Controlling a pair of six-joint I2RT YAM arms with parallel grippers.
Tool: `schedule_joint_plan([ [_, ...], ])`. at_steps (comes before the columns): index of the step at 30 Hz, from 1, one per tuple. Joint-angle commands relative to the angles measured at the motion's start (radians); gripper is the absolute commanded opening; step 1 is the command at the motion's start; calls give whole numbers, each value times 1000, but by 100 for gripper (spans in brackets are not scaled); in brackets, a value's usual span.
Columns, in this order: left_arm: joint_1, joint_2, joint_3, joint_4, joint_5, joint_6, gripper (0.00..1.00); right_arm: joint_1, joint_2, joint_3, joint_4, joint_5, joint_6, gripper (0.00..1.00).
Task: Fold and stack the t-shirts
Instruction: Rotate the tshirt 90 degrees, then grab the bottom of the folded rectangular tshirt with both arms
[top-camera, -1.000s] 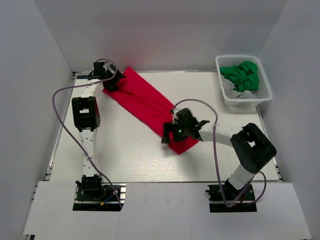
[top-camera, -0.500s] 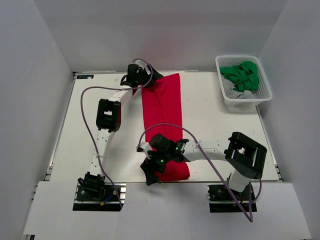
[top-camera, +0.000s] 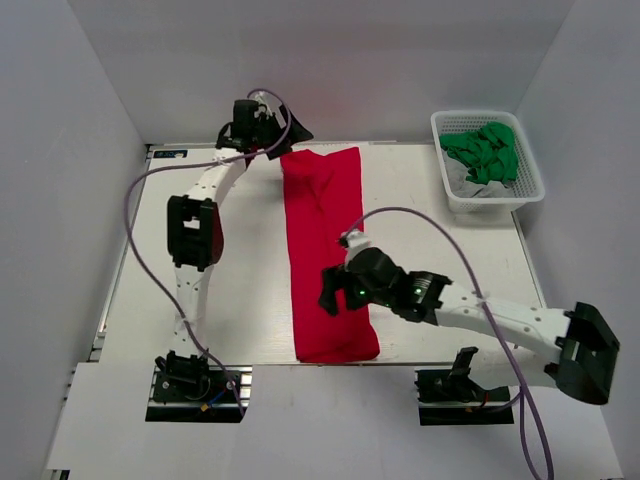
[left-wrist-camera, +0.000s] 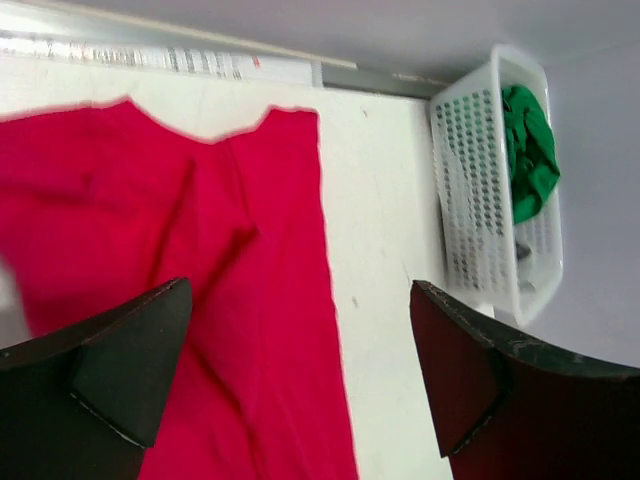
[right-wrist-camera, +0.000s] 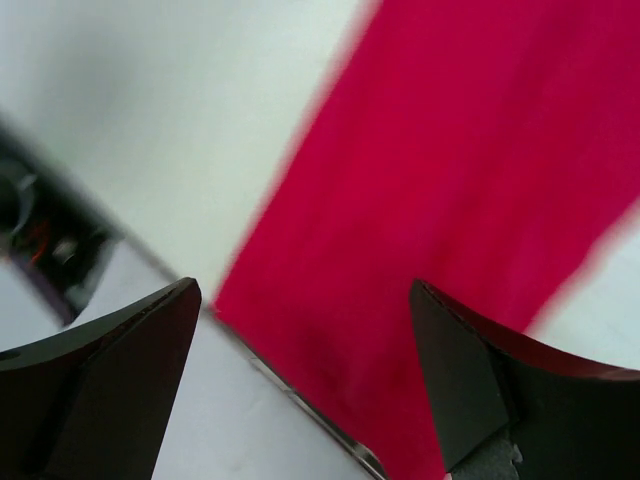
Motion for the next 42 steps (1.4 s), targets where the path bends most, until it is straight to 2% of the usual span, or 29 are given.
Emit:
schedule_joint_plan([
  [1,-4,-277,-134,-250,-44,123,100,-49,-117,-109,-167,282,199,90],
  [2,-4,-382,-196,-275,-69,134,100,-57,-137,-128,-178,287,246,90],
  [3,-14,-442,-353,-295,-90,134,100,-65,-205,-184,-185,291,282,90],
  [5,-23,-574,-550,-272,-139,134,100,-100,-256,-218,-237,293,328,90],
  [6,-23,-705,-757,-246,-149,122,100,-108,-272,-261,-247,288,346,90],
  [7,-32,-769,-853,-202,-149,122,100,-128,-273,-275,-256,238,339,90],
  [8,-43,-829,-1020,-201,-173,106,100,-134,-272,-290,-271,218,353,90],
  [11,-75,-1023,-1287,-187,-183,79,100,-151,-230,-318,-290,97,362,90],
  [14,-109,-1113,-1418,-232,-150,51,100,-152,-207,-350,-265,-14,348,90],
  [15,-136,-1160,-1504,-232,-126,51,100,-154,-201,-373,-249,-65,347,90],
  [17,-165,-1203,-1619,-243,-77,30,100,-160,-189,-386,-248,-93,345,90],
  [20,-233,-1276,-1727,-243,-23,-13,97,-165,-189,-413,-224,-176,348,89],
  [25,-375,-1308,-1795,-208,3,-90,89,-175,-195,-455,-146,-287,353,84],
  [29,-501,-1231,-1780,-181,-17,-110,87,-183,-206,-487,-130,-301,366,74],
  [31,-569,-1144,-1753,-172,-40,-110,84,-191,-217,-521,-84,-330,373,72],
  [34,-618,-1057,-1718,-172,-69,-110,76,-197,-216,-542,-70,-336,383,65],
  [35,-639,-1011,-1718,-155,-69,-110,68,-197,-218,-547,-72,-325,388,62],
  [37,-653,-975,-1709,-146,-69,-110,58,-206,-221,-561,-66,-322,399,49],
  [38,-665,-954,-1700,-137,-69,-110,48,-206,-224,-562,-64,-327,403,46],
  [39,-666,-954,-1700,-137,-69,-119,42,-209,-233,-565,-69,-327,403,40],
  [41,-676,-954,-1690,-172,-109,-119,33,-211,-246,-570,-78,-325,402,35],
  [42,-676,-954,-1690,-183,-123,-130,24,-215,-247,-570,-81,-322,403,34],
])
